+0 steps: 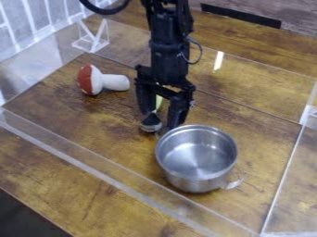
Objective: Move the green spoon to the left
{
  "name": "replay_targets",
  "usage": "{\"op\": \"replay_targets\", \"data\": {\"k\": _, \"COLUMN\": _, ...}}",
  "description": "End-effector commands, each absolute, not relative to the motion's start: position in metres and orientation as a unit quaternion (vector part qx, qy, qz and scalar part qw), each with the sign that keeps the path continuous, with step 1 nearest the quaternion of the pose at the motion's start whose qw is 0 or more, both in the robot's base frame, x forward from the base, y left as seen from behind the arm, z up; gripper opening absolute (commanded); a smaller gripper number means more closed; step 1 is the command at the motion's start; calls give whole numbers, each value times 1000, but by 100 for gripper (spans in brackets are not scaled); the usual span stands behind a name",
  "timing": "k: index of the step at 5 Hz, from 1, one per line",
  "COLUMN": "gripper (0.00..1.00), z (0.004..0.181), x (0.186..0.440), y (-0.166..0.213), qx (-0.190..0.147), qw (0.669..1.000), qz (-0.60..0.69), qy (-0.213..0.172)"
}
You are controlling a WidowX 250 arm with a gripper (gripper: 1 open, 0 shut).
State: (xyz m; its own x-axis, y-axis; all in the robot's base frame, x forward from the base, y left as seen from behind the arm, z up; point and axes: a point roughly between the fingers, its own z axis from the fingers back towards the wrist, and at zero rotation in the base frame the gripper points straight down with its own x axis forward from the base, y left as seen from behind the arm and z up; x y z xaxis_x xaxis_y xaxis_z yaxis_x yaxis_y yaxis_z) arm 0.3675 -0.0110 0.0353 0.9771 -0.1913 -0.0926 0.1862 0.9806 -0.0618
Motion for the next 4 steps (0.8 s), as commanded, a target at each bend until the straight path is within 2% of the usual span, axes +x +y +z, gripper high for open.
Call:
{"op": "replay_targets", "data": {"k": 1, "gripper": 0, "z": 47, "x": 375, "y": -7, "qx": -24, "qw": 992, "qz": -122, "qy": 23}}
{"op": "replay_targets", "data": {"k": 2, "gripper": 0, "z": 47, "x": 371, "y": 2, "qx": -26, "qw": 989, "qz": -143, "qy": 23}}
{"op": "replay_targets", "data": {"k": 4, "gripper": 0, "z": 68, "x": 386, "y": -4, "qx": -40, "qw": 990, "qz": -132, "qy": 12}}
